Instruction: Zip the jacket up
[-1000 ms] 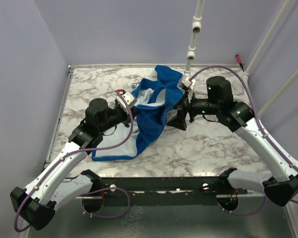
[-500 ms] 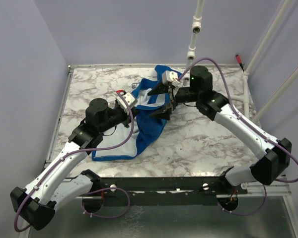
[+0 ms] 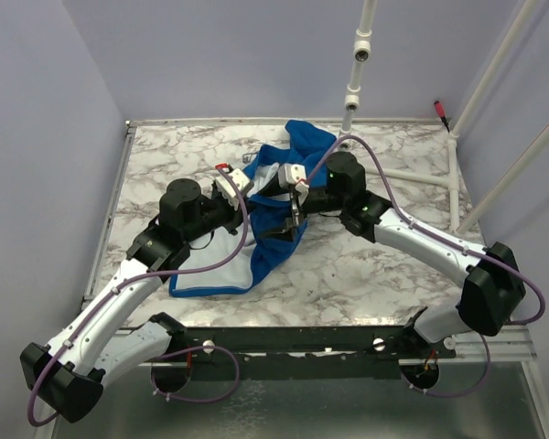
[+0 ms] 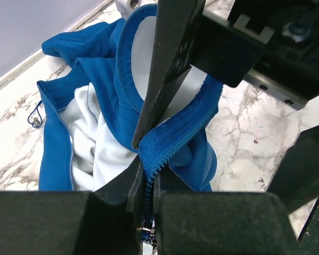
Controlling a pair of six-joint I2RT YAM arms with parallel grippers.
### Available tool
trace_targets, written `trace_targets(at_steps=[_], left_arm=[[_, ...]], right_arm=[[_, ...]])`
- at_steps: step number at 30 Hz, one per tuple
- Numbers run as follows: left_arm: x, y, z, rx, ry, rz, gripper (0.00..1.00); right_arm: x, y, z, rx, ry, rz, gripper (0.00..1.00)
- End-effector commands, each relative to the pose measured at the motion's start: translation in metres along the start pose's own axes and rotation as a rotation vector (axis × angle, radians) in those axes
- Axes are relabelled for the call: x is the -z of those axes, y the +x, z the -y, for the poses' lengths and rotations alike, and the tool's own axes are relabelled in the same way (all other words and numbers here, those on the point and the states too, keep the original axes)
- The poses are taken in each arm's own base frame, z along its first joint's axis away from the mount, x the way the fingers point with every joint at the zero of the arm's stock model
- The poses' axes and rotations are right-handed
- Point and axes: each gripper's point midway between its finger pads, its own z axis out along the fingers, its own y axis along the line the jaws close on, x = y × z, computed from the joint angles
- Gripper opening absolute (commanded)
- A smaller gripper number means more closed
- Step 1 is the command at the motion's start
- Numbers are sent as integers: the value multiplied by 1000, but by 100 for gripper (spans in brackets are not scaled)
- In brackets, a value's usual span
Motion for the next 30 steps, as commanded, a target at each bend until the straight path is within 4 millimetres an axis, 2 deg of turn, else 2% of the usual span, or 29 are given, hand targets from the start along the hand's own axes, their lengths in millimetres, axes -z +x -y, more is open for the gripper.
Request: trace_targets(at_steps=[1,5,8,11,17,19,23,26,28,30], left_arm=[[7,-36,-2,-25,-9,91,0],[9,-39,0,-20,-2,97,0],[12,-42,2,-18,8,104,0],[13,-44,5,-18,21,107,0],[15,-42,11,-13,50,93,0],[15,-42,14,-8,70,87,0],[15,-41,25,3,133,77,4],[16,-38,35,10,194,59,12],[17,-35,39,3,220,46,19],[17,-34,40,-8,226,39,36]], right_arm=[[-1,23,29,9,207,-42,93],[9,26,45,41,327,-63,78],[14,35,47,53,359,-81,67],[19,30,45,76,381,-63,56],[25,19,35,96,344,-75,14],[29,17,34,79,335,-89,3],[35,11,31,6,326,-90,1],[37,11,30,-44,322,-125,1],[40,15,30,-95,335,-167,1],[43,18,27,-134,334,-208,1]])
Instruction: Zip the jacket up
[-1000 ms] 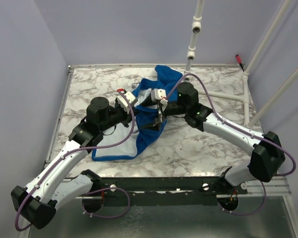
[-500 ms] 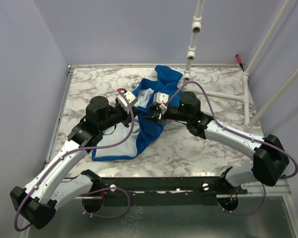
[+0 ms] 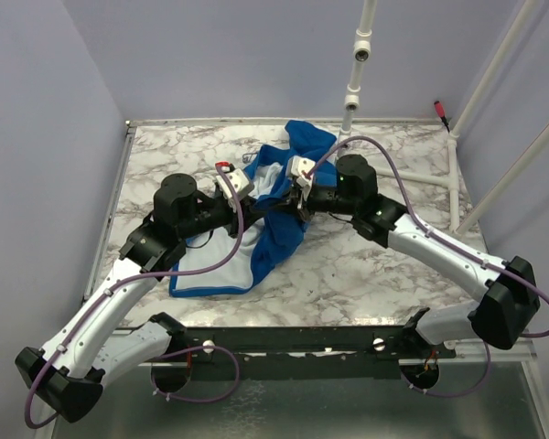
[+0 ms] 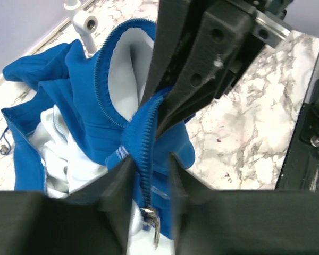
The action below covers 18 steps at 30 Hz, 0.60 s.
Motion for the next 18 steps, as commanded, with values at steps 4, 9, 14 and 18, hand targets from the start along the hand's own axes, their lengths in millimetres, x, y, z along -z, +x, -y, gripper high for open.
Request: trace_targets(at_steps=[4,9,14,18], left_arm=[[6,-15,10,-75,62,21,63],[8,-25,6,-167,60,42,69],[8,-34,18,-220,137,72,70],[10,-26,37,-238,246,74,69]], right_arm=[[17,7,-9,-142,-30,-160,1],[19,11,-18,-218,-73,-226,1],[21,9,-22,-256,-98,-267,1],[23,5,-22,-261,-93,-265,1]])
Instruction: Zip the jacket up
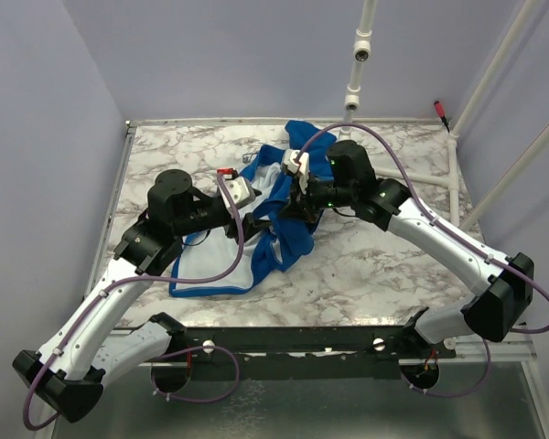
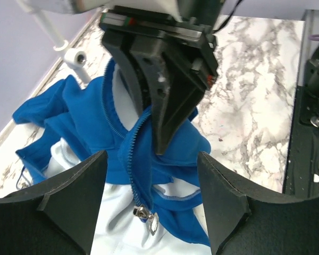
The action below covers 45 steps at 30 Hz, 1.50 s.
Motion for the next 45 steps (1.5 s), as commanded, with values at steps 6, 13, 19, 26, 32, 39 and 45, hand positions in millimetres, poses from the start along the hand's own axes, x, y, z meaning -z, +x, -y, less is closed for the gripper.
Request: trace_targets(at_steps=[6,13,19,26,32,39,45], left_arm=[[-9,6,10,-127,127,-12,64],[-19,8,2,-117,127,-32,43],[-19,10,-5,-124,93,-48,18],[-15,14,-4,-151,101,-81,39],[-17,16,1,-136,136,-85,50],[-22,16,-2,-160,140,-80,18],[-21,15,-9,-179,105,-87,0]], right_arm=[[8,-8,-16,-52,-64,-25,1],[5,-5,-17,-63,-75,-55,1],[7,-6,-15,-63,-59,-53,1],[10,-11,-16,-59,-61,-56,1],[11,-12,-19,-67,-76,-55,1],[11,-13,-22,-81,-87,-53,1],[11,-16,-24,-80,-105,-41,1]])
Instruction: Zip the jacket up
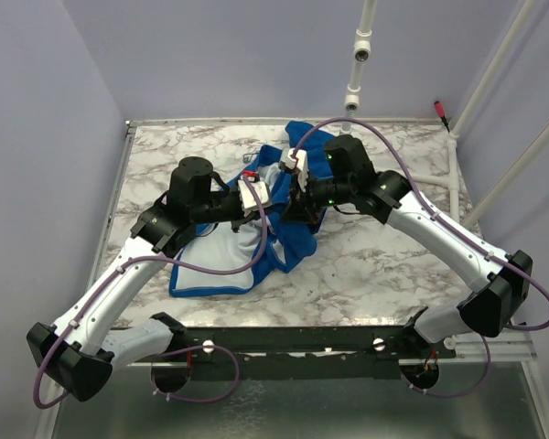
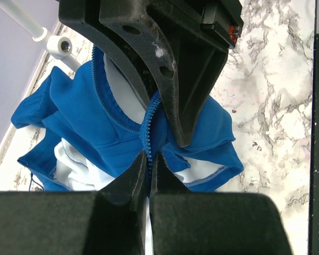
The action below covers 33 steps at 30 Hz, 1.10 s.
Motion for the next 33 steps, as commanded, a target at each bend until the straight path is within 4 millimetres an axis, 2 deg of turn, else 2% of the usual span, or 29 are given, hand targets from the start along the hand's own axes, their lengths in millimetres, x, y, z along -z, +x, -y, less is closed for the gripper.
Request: trace_targets(at_steps=[1,3,6,11,13,14,15,20,23,27,33], left_arm=[[5,-16,-8,-28,-30,27,0],[5,-25,-9,13,-35,52,0],[7,-43,-4,101,-11,108,0],[10,-69,7,277,46,190,0],[11,-74,15,333,88,207,0],[11,-76,19,359,111,212,0],[11,-77,20,371,122,214,0],[13,-90,23,436,153,255,0],[15,-96,24,450,166,277,0],[18,-103,23,449,167,294,0],[23,-108,13,421,130,319,0]], right_arm=[[4,-17,-15,0,-64,40,1],[3,-21,-18,11,-82,68,11],[3,-29,-25,55,-120,147,31],[7,-43,-36,139,-158,278,52],[12,-49,-42,187,-175,327,57],[14,-52,-43,207,-175,343,68],[17,-54,-44,227,-169,359,70],[24,-61,-45,306,-169,435,76],[20,-56,-53,314,-254,439,76],[16,-44,-63,299,-369,422,70],[22,-35,-77,285,-445,430,58]])
